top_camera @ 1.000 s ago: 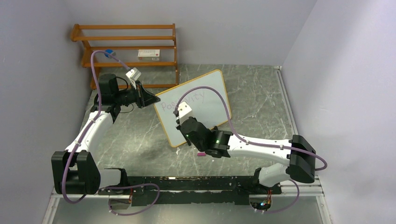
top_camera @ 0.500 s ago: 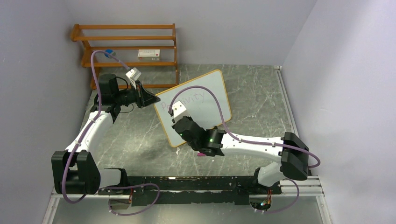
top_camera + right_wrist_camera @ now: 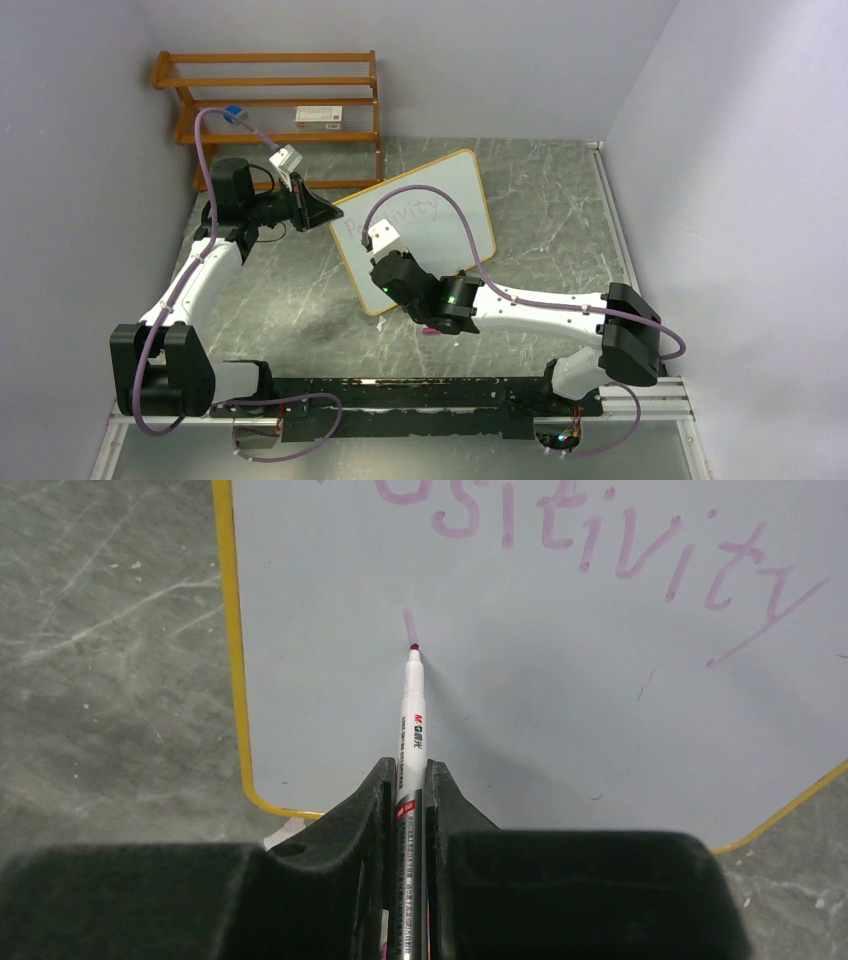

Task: Write a sentence on the whiteboard

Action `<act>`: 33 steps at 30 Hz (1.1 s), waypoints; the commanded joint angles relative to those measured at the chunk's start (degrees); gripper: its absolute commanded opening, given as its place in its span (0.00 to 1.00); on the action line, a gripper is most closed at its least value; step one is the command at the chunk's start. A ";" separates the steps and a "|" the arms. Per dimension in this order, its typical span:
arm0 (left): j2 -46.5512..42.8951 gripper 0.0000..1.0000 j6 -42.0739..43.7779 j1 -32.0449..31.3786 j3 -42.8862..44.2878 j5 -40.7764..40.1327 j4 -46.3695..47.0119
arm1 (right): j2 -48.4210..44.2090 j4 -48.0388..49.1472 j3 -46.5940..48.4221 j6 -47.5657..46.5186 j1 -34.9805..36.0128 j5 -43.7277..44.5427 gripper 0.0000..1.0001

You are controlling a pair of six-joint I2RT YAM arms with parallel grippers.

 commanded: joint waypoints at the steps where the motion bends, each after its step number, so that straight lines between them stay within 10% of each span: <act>1: 0.53 0.05 4.33 -0.64 -0.05 -3.04 -1.30 | 0.15 -2.14 0.35 1.89 0.10 0.78 0.00; 33: 0.51 0.05 4.53 -0.82 -0.02 -2.69 -1.56 | 0.36 2.85 2.90 -2.70 -2.04 2.55 0.00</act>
